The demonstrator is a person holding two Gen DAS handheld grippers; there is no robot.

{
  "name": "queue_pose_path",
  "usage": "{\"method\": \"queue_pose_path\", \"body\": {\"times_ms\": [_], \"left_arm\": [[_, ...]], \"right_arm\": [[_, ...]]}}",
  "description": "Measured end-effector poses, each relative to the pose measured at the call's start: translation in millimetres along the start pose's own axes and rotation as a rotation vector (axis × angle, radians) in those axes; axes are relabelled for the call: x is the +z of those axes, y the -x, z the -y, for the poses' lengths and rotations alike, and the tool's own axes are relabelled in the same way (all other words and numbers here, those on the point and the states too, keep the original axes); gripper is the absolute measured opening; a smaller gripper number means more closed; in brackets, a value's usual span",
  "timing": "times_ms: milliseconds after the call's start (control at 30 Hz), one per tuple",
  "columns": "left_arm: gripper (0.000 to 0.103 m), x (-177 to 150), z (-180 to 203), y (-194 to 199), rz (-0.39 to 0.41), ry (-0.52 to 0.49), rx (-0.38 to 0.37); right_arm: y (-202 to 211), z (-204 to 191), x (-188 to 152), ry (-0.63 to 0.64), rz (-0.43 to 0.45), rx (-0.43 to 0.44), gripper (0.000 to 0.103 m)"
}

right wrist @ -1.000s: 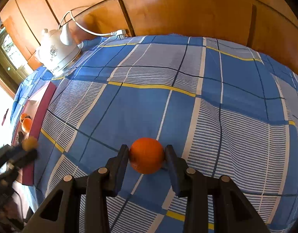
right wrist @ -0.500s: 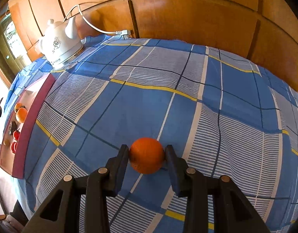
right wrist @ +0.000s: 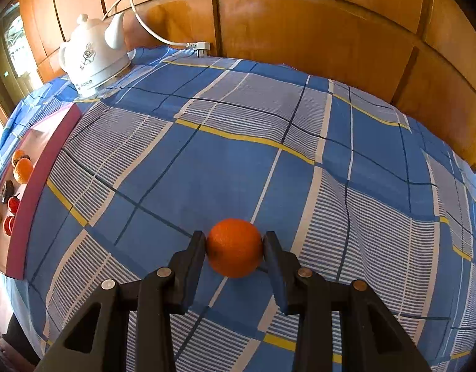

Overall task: Organize fruits
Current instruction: 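Carry the yellow fruit into the tray and open the left tool while the right tool holds the orange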

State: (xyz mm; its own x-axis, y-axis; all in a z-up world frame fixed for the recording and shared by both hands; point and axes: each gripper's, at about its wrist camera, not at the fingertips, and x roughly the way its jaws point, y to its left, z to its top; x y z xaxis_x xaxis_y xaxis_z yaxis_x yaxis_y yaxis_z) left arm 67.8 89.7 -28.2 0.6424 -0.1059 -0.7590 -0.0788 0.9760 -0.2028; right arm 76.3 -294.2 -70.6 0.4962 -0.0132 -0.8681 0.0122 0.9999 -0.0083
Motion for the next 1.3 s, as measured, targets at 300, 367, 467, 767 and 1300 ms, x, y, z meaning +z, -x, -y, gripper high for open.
{"method": "queue_pose_path", "body": {"times_ms": [300,367,467,767,1300], "left_arm": [[0.028,34.9,-2.7,-24.9,-0.011,0.028,-0.081],[0.028,43.4,3.5,-35.4,-0.021,0.016,-0.095],[0.028,55.8,9.6,-56.0,-0.044,0.012,-0.095],[0.028,59.8,25.3,-101.5,-0.096,-0.045,-0.035],[0.042,34.9,25.4,-44.5,0.021,-0.027,0.044]], "right_arm": [[1.4,-7.2,-1.6,-0.004,0.000,-0.045,0.039],[1.9,-8.2,-3.0,-0.007,0.001,-0.050,0.039],[2.2,-7.8,-4.6,-0.017,0.001,-0.053,0.039],[2.9,-5.3,-7.6,-0.051,0.008,-0.044,0.039],[-5.0,-2.7,-22.4,-0.102,-0.003,-0.040,0.039]]}}
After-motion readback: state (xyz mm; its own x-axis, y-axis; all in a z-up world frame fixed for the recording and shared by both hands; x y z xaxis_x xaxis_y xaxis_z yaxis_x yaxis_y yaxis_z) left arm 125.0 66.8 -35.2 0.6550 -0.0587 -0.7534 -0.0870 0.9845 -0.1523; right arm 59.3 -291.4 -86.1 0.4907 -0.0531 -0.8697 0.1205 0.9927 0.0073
